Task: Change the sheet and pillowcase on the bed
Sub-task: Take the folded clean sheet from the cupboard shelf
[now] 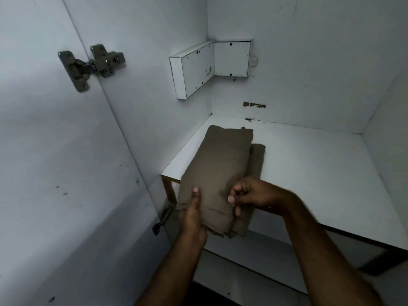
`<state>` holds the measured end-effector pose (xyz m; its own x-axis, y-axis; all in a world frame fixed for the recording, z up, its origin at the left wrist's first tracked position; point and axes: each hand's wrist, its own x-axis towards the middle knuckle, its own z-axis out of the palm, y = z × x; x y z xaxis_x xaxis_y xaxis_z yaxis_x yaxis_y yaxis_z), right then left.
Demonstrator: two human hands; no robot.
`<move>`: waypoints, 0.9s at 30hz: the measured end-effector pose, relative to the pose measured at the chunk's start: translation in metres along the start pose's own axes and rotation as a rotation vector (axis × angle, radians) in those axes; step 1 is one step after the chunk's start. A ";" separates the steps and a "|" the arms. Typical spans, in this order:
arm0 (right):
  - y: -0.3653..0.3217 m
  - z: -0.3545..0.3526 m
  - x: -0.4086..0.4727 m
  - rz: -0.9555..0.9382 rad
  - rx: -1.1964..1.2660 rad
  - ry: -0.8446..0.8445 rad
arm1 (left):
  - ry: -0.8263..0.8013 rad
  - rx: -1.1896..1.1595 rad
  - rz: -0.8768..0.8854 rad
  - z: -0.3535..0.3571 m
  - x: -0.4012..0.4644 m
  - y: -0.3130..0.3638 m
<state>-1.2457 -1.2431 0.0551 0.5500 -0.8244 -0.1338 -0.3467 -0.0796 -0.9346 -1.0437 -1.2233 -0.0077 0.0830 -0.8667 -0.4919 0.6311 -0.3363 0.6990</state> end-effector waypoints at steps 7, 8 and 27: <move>0.000 0.090 -0.022 0.250 0.082 1.138 | -0.264 -0.091 -0.174 -0.027 -0.056 0.019; -0.001 0.104 -0.029 0.281 0.199 1.083 | -0.304 -0.088 -0.202 -0.036 -0.066 0.017; -0.037 0.363 -0.237 0.489 -0.344 0.936 | -0.467 0.710 -0.794 -0.266 -0.199 -0.138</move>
<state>-1.0872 -0.8418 0.0022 -0.4447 -0.8953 -0.0259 -0.6413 0.3385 -0.6885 -0.9422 -0.9060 -0.1448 -0.5276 -0.3212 -0.7864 -0.2081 -0.8486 0.4863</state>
